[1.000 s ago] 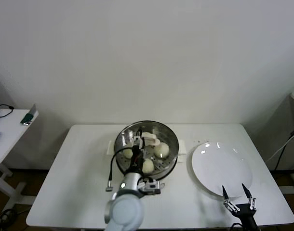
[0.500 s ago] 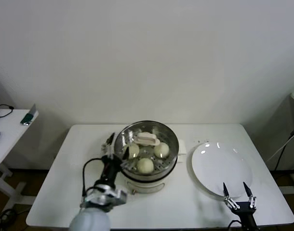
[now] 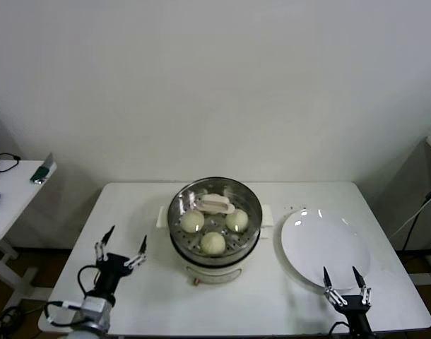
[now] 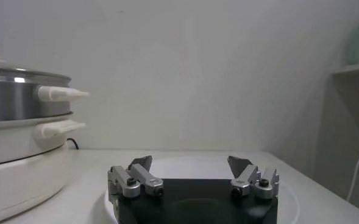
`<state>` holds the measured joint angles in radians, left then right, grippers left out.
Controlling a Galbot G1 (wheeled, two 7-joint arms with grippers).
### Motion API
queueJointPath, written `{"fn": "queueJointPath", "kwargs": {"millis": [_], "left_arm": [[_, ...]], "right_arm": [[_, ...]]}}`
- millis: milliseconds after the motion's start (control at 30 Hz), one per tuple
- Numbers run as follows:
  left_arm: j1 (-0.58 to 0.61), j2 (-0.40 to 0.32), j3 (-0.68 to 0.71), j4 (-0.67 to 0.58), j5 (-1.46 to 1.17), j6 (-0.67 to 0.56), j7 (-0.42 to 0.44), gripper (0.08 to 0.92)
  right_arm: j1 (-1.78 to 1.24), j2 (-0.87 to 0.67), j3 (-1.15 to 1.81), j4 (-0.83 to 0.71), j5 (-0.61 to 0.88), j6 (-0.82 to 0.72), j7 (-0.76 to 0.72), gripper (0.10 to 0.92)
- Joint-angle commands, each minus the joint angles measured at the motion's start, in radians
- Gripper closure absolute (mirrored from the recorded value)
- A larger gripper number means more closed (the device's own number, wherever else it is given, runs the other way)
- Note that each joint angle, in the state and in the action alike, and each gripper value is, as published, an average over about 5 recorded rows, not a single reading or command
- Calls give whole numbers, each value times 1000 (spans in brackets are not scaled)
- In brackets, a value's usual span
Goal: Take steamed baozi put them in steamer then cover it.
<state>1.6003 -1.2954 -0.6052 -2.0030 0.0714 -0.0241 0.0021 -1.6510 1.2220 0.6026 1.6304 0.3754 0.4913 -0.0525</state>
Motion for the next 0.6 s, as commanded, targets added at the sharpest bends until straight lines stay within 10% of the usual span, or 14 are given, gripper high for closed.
{"fn": "queueJointPath", "kwargs": {"millis": [33,600], "left_arm": [[59,18,-87,167,-299,-186,-19,177],[52,8,-54,231,-306,-244,9,177]], "right_arm": [[8,5,-13,-9,1,-4,3,203],[8,1,-10,-5,6,-5,1,203]]}}
